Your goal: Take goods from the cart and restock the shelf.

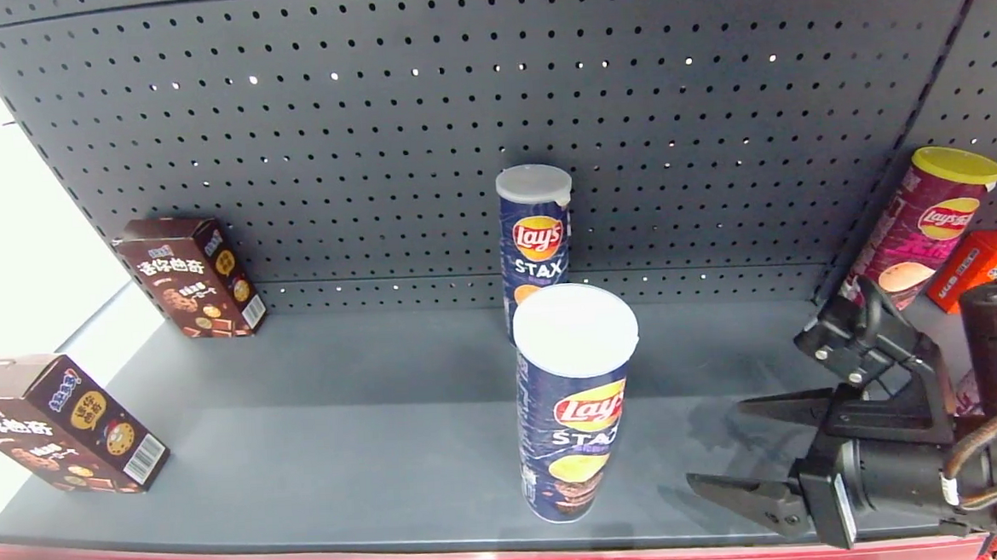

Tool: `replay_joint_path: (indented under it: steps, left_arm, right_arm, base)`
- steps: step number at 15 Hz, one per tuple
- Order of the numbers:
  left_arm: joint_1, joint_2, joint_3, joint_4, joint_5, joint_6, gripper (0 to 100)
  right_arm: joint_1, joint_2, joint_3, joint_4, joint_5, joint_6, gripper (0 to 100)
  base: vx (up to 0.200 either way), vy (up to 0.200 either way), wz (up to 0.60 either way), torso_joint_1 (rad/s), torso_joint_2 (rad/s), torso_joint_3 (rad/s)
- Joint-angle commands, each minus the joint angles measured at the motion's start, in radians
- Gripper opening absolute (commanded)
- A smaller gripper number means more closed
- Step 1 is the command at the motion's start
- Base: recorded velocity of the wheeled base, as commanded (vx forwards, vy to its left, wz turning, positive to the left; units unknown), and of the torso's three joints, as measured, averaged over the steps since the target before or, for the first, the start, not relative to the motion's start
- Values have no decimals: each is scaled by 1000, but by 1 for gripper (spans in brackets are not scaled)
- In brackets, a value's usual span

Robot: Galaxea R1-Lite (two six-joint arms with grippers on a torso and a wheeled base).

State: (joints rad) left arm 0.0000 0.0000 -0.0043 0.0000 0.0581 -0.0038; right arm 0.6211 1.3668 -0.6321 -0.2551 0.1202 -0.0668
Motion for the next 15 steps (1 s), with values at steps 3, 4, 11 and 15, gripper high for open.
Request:
replay_joint_path:
  steps: [3, 4, 11, 15]
  left_arm:
    - [0, 2, 0, 0, 0, -1, 100]
    - [0, 2, 0, 0, 0, -2, 100]
    - [0, 2, 1, 0, 2, -4, 100]
    - [0, 2, 1, 0, 2, -4, 100]
  right_arm:
    - [9, 140, -104, -15, -1, -2, 100]
    - [9, 161, -126, -15, -1, -2, 100]
    - [23, 261, -224, -23, -1, -4, 100]
    - [45, 267, -222, -23, -1, -4, 100]
  base:
    - [0, 0, 0, 0, 0, 0]
    - [0, 0, 0, 0, 0, 0]
    - [0, 0, 0, 0, 0, 0]
    - [0, 0, 0, 0, 0, 0]
